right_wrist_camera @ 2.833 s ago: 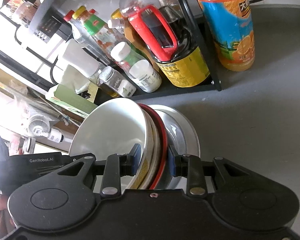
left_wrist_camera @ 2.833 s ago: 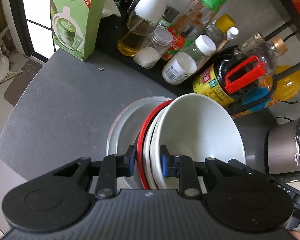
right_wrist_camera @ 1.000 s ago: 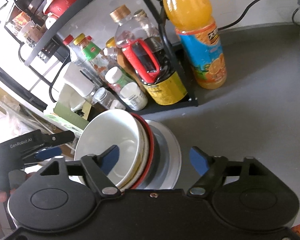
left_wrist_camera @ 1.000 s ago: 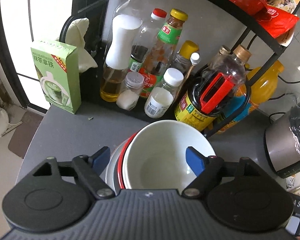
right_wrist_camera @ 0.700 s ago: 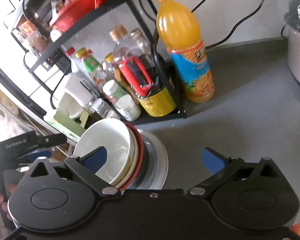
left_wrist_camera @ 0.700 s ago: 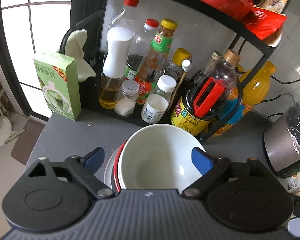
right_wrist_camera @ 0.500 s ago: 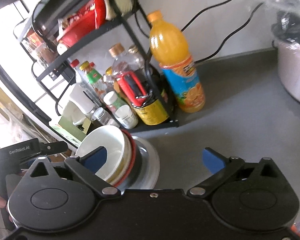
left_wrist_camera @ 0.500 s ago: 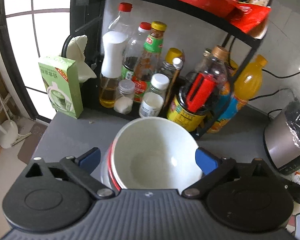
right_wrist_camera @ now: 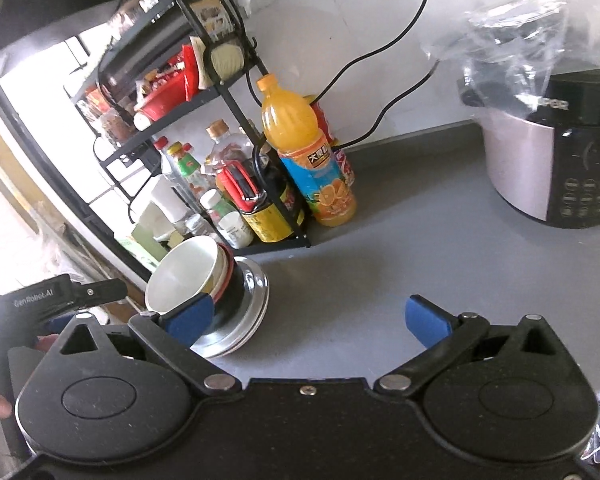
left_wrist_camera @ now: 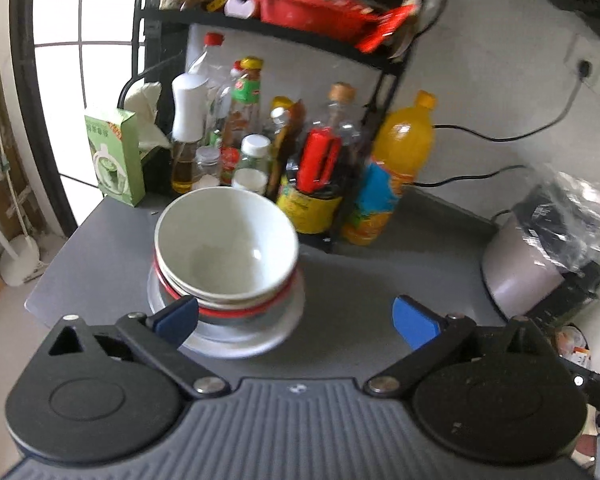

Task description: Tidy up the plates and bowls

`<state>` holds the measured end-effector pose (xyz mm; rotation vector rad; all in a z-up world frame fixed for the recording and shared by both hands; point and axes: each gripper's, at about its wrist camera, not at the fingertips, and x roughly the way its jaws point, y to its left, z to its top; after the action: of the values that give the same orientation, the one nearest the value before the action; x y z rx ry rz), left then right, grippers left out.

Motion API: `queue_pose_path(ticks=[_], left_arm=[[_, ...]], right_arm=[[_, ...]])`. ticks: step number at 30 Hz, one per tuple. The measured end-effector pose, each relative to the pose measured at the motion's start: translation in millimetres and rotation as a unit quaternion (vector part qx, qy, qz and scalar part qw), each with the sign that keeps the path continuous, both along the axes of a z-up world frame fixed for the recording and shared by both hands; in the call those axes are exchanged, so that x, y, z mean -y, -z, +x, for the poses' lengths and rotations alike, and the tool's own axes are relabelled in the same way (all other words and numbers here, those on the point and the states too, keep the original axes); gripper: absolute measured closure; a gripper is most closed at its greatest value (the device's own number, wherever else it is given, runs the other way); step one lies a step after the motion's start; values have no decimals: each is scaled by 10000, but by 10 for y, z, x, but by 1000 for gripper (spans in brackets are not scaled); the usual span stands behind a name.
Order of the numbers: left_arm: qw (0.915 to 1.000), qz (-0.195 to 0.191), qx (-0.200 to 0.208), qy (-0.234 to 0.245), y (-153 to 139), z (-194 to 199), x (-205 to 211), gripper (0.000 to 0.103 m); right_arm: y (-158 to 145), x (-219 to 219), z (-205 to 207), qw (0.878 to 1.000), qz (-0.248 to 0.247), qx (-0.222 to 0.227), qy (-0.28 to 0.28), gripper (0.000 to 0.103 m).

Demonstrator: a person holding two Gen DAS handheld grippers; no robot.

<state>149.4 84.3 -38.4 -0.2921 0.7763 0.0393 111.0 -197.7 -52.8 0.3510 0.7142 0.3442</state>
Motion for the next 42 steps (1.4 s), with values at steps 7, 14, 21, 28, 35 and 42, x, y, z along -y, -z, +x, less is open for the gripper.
queue_pose_path(ticks=[7, 14, 21, 28, 35, 42], left_arm=[[9999, 11, 93, -51, -135, -433, 373, 0], [9997, 168, 174, -83, -237, -670, 536, 0], [9993, 234, 294, 3, -267, -872, 541, 0], [9985, 171, 507, 131, -276, -1023, 375, 0], [9953, 477, 782, 325, -283, -1162, 162, 0], [9927, 730, 866, 404, -326, -1312, -89, 0]], right_arm=[[-162, 182, -228, 9997, 8, 214, -133, 0], [-205, 240, -375, 9995, -30, 301, -79, 0], [-209, 188, -506, 9993, -72, 364, -35, 0], [-198, -31, -617, 9990, -194, 385, 120, 0], [-257, -353, -803, 9971, -460, 478, 373, 0], [-336, -692, -997, 9944, -752, 520, 534, 0]])
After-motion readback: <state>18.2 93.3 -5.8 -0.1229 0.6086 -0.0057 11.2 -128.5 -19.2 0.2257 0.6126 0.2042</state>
